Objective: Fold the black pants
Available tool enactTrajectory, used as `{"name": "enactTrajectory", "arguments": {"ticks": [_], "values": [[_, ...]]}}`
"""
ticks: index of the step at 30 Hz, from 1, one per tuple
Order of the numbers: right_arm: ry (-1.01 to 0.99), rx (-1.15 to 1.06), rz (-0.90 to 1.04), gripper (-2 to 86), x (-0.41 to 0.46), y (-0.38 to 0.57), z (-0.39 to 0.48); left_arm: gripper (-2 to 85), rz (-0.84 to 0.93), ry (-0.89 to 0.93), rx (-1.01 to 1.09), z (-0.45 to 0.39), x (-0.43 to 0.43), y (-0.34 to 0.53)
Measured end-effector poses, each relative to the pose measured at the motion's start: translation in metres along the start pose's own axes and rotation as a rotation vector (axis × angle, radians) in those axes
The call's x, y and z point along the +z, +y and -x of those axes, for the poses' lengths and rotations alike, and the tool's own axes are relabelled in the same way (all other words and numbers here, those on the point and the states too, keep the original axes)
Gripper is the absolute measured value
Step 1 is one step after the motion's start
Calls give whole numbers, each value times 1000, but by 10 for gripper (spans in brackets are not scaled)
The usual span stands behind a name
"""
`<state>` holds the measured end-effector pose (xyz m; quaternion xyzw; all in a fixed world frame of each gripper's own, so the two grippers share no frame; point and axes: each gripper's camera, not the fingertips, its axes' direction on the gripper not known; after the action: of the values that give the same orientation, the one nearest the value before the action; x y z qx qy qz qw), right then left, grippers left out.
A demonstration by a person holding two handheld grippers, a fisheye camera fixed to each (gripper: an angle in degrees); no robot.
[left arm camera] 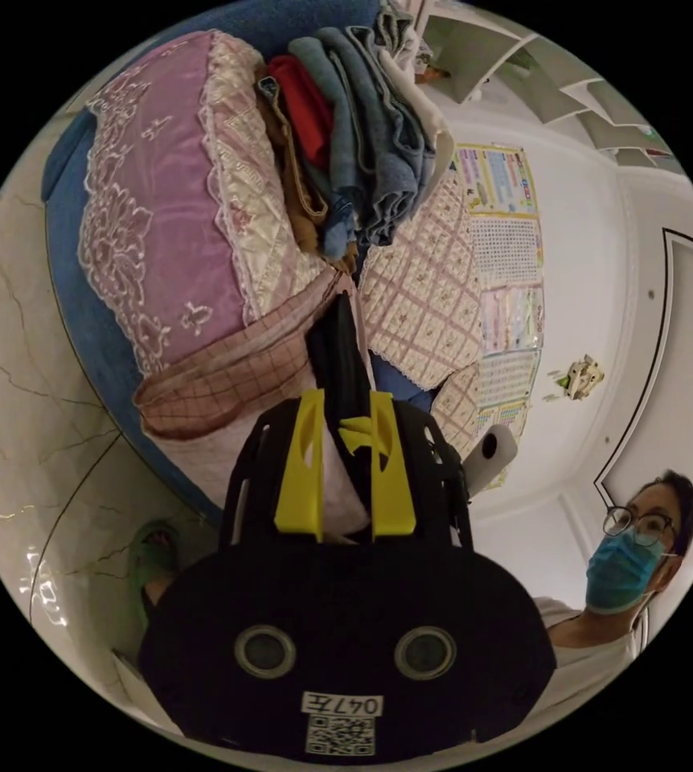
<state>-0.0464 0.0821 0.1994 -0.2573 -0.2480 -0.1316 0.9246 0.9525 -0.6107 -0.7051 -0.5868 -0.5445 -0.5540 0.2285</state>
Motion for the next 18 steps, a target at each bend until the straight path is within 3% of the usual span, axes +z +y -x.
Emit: {"name": "enactTrajectory", "arguments": {"ticks": [9, 18], "values": [[-63, 5, -54, 0, -51, 54, 23, 103, -27, 16, -69, 14, 12, -4], [162, -125, -13, 27, -107, 124, 75, 105, -29, 16, -88, 16, 20, -16]]}}
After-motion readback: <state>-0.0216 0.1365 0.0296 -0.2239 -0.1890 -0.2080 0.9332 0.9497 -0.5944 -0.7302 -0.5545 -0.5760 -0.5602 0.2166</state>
